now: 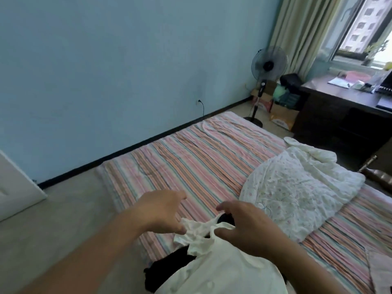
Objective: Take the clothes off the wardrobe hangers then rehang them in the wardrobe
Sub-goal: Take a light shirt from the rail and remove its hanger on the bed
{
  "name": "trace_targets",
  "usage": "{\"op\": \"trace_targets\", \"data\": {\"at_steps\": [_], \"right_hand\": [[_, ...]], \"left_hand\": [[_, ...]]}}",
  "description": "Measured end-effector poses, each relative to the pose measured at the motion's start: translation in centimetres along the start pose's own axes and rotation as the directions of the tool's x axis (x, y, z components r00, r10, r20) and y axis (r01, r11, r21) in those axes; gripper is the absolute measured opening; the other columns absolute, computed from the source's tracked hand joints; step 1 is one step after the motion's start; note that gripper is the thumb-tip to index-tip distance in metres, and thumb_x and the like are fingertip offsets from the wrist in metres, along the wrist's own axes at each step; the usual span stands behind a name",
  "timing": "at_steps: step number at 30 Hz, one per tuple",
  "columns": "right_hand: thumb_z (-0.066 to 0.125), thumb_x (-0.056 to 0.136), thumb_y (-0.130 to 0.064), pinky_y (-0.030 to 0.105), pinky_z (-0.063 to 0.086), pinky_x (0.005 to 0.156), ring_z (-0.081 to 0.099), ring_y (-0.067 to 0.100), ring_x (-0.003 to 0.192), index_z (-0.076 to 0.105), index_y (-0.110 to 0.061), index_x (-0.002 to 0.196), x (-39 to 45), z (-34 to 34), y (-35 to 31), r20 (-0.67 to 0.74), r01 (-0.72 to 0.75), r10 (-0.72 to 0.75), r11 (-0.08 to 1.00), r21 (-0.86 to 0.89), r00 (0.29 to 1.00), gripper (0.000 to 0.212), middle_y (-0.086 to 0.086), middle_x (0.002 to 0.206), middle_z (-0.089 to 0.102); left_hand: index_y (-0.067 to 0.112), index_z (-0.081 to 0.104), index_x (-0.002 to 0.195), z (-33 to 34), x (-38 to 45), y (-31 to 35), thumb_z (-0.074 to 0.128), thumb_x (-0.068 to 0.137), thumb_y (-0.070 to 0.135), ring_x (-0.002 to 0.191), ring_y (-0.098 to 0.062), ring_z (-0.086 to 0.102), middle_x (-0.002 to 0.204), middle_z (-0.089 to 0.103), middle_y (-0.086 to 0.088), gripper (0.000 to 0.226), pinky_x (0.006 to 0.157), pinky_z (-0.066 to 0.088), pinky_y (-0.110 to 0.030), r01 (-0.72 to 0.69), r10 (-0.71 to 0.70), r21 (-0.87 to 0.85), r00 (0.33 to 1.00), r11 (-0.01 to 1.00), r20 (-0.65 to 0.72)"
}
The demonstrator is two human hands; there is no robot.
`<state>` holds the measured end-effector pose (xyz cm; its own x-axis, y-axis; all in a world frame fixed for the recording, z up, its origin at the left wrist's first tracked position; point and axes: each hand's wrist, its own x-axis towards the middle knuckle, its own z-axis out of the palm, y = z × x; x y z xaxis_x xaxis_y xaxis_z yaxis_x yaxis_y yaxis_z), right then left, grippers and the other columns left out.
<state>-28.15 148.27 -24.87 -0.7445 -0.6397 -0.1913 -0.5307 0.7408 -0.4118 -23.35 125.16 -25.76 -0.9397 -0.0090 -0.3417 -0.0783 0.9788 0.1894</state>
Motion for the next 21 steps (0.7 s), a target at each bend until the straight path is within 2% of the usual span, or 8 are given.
{"op": "trace_targets", "data": {"at_steps": [3, 6, 12, 16, 18, 21], "right_hand": [[0.061, 0.082, -0.061, 0.034, 0.047, 0.098, 0.054, 0.012, 0.121, 0.049, -0.035, 0.136, -1.7, -1.9, -6.1, 0.007, 0.106, -0.106, 0.991, -0.086, 0.994, 0.062, -0.012, 0.135, 0.057], [0.063, 0.083, -0.062, 0.032, 0.047, 0.096, 0.055, 0.012, 0.117, 0.048, -0.035, 0.136, -3.7, -3.0, -13.0, 0.03, 0.227, -0.226, 0.967, -0.118, 0.974, 0.061, -0.012, 0.132, 0.057], [0.06, 0.091, -0.055, 0.031, 0.046, 0.098, 0.055, 0.01, 0.118, 0.047, -0.035, 0.136, -7.0, -3.6, -25.9, 0.089, 0.445, -0.436, 0.879, -0.172, 0.895, 0.051, -0.011, 0.136, 0.056], [0.056, 0.093, -0.055, 0.027, 0.046, 0.095, 0.055, 0.008, 0.117, 0.047, -0.036, 0.136, -8.7, -3.6, -32.6, 0.137, 0.588, -0.572, 0.783, -0.2, 0.809, 0.048, -0.012, 0.136, 0.055], [0.053, 0.097, -0.051, 0.027, 0.047, 0.096, 0.055, 0.006, 0.116, 0.048, -0.035, 0.136, -9.2, -3.6, -35.6, 0.168, 0.66, -0.638, 0.723, -0.205, 0.752, 0.043, -0.013, 0.135, 0.056], [0.051, 0.098, -0.047, 0.032, 0.048, 0.101, 0.055, 0.007, 0.118, 0.048, -0.034, 0.137, -10.0, -3.6, -40.0, 0.211, 0.756, -0.725, 0.626, -0.195, 0.655, 0.041, -0.012, 0.136, 0.056]], "left_hand": [[0.039, 0.036, 0.143, -2.3, -7.1, -1.7, 0.067, 0.066, 0.068, 0.123, -0.016, 0.055, 0.14, 0.054, 0.008, 0.089, 0.095, 0.047, -0.036, 0.063, -0.065, -0.025, 0.992, 0.998, -0.105], [0.042, 0.042, 0.137, -4.1, -15.1, -3.6, 0.063, 0.064, 0.071, 0.113, -0.012, 0.057, 0.13, 0.058, 0.01, 0.081, 0.082, 0.043, -0.029, 0.119, -0.135, -0.09, 0.97, 0.989, -0.203], [0.036, 0.039, 0.144, -7.2, -29.5, -7.8, 0.068, 0.071, 0.071, 0.112, -0.013, 0.056, 0.133, 0.056, 0.007, 0.086, 0.084, 0.045, -0.029, 0.252, -0.26, -0.068, 0.948, 0.965, -0.183], [0.039, 0.042, 0.139, -8.0, -37.3, -9.9, 0.069, 0.074, 0.067, 0.08, 0.004, 0.046, 0.12, 0.054, 0.017, 0.076, 0.066, 0.038, -0.017, 0.293, -0.324, -0.164, 0.921, 0.942, -0.218], [0.042, 0.041, 0.138, -7.9, -40.6, -10.5, 0.071, 0.074, 0.066, 0.087, 0.003, 0.051, 0.119, 0.053, 0.02, 0.075, 0.074, 0.046, -0.017, 0.32, -0.375, -0.256, 0.903, 0.912, -0.208], [0.044, 0.043, 0.138, -7.5, -45.1, -11.0, 0.073, 0.074, 0.062, 0.101, -0.004, 0.058, 0.12, 0.056, 0.017, 0.072, 0.087, 0.055, -0.029, 0.365, -0.469, -0.403, 0.86, 0.839, -0.199]]}}
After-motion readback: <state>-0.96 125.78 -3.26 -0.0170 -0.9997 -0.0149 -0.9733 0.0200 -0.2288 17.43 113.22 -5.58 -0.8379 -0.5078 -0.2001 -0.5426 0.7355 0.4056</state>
